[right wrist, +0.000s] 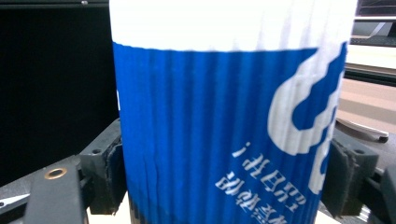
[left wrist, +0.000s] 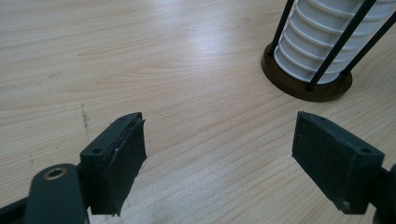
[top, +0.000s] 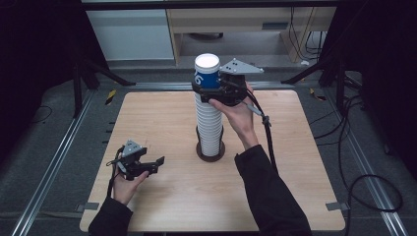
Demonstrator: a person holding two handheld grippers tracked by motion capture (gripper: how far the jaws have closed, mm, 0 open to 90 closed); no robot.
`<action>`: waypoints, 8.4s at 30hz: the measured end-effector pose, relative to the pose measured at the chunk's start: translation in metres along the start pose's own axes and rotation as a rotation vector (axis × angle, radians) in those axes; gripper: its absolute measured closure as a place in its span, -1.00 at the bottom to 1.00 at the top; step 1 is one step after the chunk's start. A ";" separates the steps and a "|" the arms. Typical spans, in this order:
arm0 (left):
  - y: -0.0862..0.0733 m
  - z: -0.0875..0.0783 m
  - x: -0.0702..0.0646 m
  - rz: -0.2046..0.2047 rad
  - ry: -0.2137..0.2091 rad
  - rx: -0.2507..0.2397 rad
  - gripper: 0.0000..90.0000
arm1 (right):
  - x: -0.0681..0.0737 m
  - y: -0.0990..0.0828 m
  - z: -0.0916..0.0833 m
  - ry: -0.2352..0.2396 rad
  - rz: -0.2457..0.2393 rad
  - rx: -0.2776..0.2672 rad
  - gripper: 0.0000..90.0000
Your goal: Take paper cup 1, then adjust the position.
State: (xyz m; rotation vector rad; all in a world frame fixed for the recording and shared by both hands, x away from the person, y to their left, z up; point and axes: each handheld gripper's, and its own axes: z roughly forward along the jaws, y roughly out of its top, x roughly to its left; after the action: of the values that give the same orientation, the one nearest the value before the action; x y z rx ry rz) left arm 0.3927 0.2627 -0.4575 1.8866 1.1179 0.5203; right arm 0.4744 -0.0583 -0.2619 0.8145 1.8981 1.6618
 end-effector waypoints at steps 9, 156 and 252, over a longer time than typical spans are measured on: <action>0.000 0.001 -0.001 0.002 -0.003 0.006 -0.63 | 0.000 0.014 -0.008 -0.007 -0.009 -0.031 -0.56; 0.042 -0.009 -0.106 0.250 -0.449 0.035 -0.61 | 0.051 -0.201 -0.045 0.472 -0.314 0.461 -0.54; 0.046 -0.016 -0.083 0.180 -0.537 -0.012 -0.62 | 0.045 -0.194 -0.049 0.491 -0.235 0.321 -0.67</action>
State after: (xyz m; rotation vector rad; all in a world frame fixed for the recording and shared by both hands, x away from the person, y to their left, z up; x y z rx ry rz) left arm 0.3618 0.1881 -0.4040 1.9650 0.5948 0.0975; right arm 0.3851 -0.0768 -0.4454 0.2819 2.5309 1.5260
